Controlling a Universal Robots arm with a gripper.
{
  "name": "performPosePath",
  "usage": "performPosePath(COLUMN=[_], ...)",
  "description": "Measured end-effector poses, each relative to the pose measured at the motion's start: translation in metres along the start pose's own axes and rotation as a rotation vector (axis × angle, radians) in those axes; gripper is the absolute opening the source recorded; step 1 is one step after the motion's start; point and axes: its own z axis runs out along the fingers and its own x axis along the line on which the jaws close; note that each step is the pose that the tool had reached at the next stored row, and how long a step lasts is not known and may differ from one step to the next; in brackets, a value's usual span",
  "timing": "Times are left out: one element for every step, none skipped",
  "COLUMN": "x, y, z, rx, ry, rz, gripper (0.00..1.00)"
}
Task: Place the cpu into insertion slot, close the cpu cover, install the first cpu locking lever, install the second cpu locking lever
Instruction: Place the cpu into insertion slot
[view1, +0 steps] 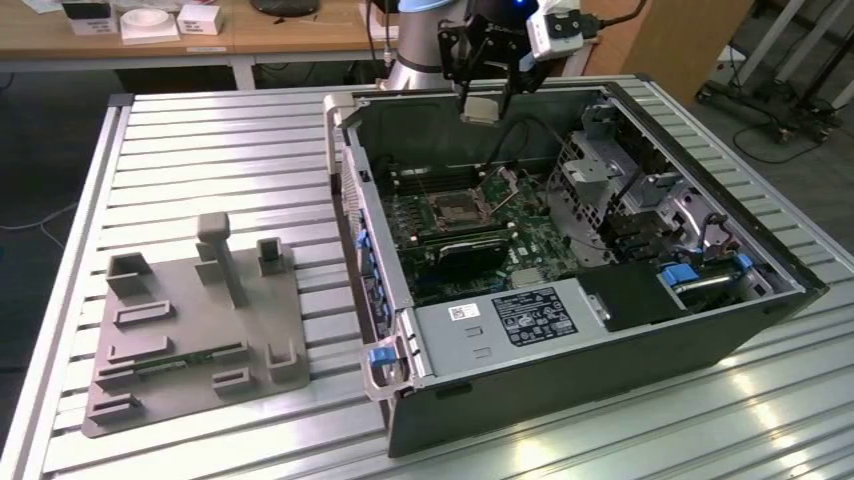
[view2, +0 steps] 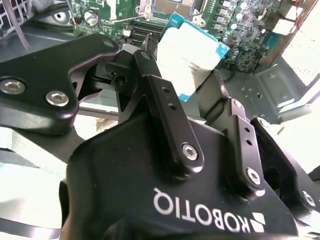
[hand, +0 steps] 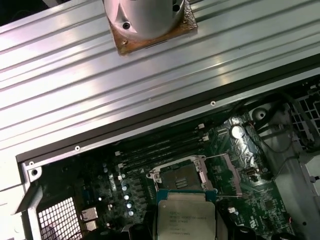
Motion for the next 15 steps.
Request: performPosePath(x=[0.0001, 0.0001, 0.0001, 0.0002, 0.0002, 0.0002, 0.0002, 0.0002, 0.0003, 0.0003, 0.0003, 0.0004, 0.0004, 0.0004, 0.0004], y=[0.0000, 0.0000, -0.0001, -0.0001, -0.0001, -0.0001, -0.0001, -0.0001, -0.0001, -0.0001, -0.0001, -0.0002, -0.0002, -0.0002, -0.0002], z=[0.0000, 0.0000, 0.0001, 0.0001, 0.0001, 0.0001, 0.0002, 0.0002, 0.0002, 0.0002, 0.0003, 0.0003, 0.0004, 0.0004, 0.0004], rx=[-0.0001, -0.0003, -0.0005, -0.0006, -0.0008, -0.0009, -0.0010, -0.0012, -0.0013, -0.0014, -0.0017, -0.0018, -0.0020, -0.0021, -0.0022], ry=[-0.0008, -0.0017, -0.0024, -0.0032, -0.0040, -0.0047, -0.0053, -0.0060, -0.0067, -0.0074, -0.0080, -0.0087, -0.0093, -0.0099, -0.0106], rz=[0.009, 0.019, 0.027, 0.035, 0.044, 0.052, 0.060, 0.067, 0.075, 0.082, 0.089, 0.096, 0.104, 0.111, 0.118], gripper=[0.55, 0.55, 0.55, 0.55, 0.55, 0.55, 0.55, 0.55, 0.55, 0.55, 0.55, 0.55, 0.55, 0.55, 0.55])
